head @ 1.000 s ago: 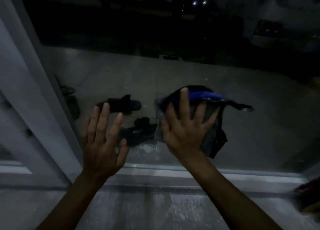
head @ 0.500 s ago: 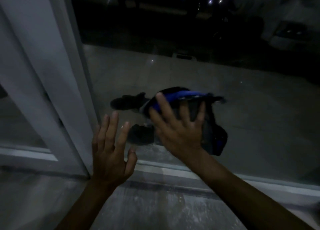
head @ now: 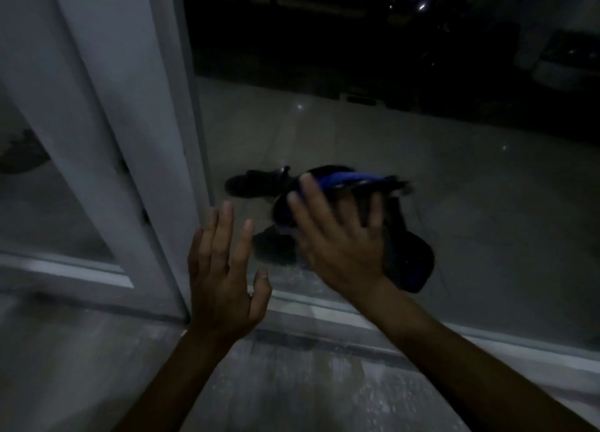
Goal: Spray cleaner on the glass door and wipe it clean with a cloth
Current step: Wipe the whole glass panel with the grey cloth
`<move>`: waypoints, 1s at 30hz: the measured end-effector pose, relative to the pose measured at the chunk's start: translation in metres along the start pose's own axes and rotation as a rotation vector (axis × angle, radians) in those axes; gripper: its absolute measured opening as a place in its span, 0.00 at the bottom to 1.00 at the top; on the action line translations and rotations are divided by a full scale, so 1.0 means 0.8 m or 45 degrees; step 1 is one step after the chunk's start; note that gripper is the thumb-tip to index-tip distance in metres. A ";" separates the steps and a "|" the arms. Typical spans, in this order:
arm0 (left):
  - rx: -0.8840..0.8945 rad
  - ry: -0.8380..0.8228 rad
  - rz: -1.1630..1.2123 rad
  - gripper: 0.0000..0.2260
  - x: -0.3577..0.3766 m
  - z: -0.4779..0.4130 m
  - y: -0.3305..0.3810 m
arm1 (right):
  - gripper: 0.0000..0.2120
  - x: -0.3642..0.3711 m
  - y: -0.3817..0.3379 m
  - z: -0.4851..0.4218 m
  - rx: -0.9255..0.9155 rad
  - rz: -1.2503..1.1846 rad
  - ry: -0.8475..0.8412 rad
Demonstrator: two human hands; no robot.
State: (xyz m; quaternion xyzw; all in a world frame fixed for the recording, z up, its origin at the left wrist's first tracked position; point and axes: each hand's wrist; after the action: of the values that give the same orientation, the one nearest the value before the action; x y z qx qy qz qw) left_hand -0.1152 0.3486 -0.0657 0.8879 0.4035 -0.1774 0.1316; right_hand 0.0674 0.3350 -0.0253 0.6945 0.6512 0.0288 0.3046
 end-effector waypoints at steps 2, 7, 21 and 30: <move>-0.015 -0.006 -0.007 0.35 -0.006 0.001 -0.006 | 0.26 0.019 -0.030 0.025 -0.331 -0.048 -0.178; 0.013 -0.017 -0.066 0.37 -0.031 0.006 -0.040 | 0.24 0.005 -0.003 0.065 -0.490 0.009 -0.288; -0.039 -0.089 -0.023 0.39 -0.034 -0.003 -0.056 | 0.26 -0.032 0.043 -0.040 -0.249 -0.040 -0.112; -0.088 -0.173 -0.021 0.38 -0.030 -0.018 -0.063 | 0.23 0.010 -0.023 -0.053 -0.357 0.026 -0.142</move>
State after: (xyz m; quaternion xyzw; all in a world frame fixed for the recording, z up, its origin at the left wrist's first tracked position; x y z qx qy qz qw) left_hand -0.1652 0.3701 -0.0468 0.8655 0.4066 -0.2244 0.1878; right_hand 0.0336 0.3581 -0.0019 0.6522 0.6158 0.0838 0.4340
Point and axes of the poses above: each hand's wrist, its own z-axis away from the middle knuckle, its own x-axis out of the palm, y = z × x, and after that the axes turned 8 degrees about -z, right-handed
